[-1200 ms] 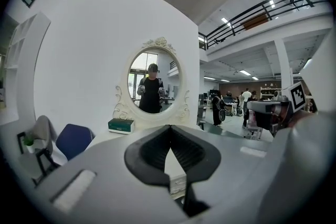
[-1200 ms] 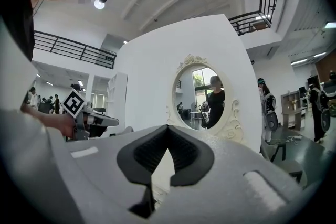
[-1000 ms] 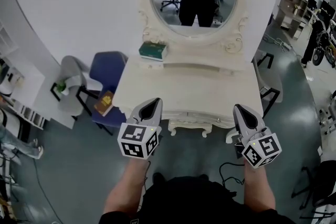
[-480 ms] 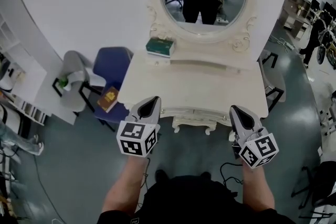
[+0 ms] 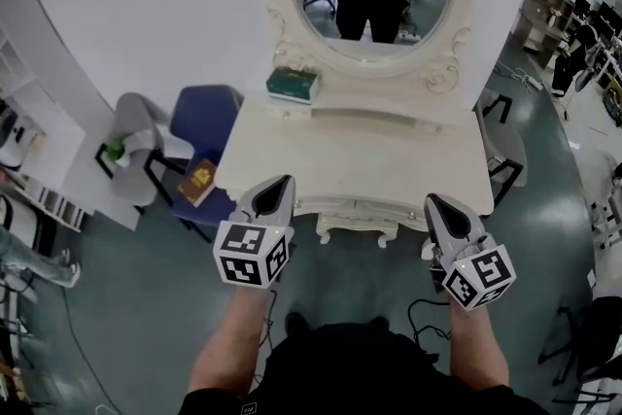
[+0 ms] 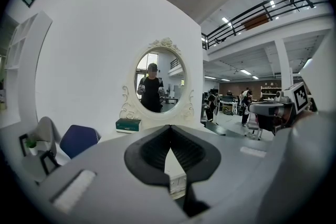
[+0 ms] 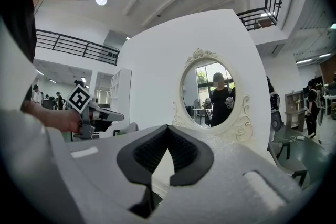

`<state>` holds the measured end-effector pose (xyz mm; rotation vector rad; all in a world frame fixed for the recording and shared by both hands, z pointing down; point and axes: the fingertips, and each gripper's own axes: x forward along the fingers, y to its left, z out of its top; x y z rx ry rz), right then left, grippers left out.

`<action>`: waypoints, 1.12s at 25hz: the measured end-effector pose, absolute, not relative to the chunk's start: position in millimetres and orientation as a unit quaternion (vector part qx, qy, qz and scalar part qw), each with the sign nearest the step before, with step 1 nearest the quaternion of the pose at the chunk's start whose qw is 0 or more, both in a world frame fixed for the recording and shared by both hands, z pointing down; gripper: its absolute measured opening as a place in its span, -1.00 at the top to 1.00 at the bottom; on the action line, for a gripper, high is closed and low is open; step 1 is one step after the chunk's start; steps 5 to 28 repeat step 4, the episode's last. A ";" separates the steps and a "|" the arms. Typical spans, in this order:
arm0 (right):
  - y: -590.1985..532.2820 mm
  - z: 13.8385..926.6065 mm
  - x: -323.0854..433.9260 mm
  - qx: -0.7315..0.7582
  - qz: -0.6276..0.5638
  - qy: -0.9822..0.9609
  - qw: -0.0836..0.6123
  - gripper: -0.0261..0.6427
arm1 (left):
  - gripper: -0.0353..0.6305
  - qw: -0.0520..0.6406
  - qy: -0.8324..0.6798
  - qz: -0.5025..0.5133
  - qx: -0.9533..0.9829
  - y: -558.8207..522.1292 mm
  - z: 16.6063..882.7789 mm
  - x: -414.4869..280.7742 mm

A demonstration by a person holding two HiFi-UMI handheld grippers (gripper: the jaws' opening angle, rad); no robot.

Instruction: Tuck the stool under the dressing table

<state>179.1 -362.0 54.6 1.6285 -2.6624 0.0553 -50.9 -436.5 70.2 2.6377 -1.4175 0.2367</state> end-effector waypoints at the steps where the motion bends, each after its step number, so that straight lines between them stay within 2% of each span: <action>1: -361.2 54.5 179.7 0.521 0.018 -0.853 0.010 0.92 | 0.84 0.069 -0.471 0.078 0.876 -435.5 69.6 -49.5; 28: -358.6 53.4 181.5 0.520 0.018 -0.854 0.013 0.92 | 0.84 0.068 -0.470 0.078 0.876 -432.8 67.5 -45.8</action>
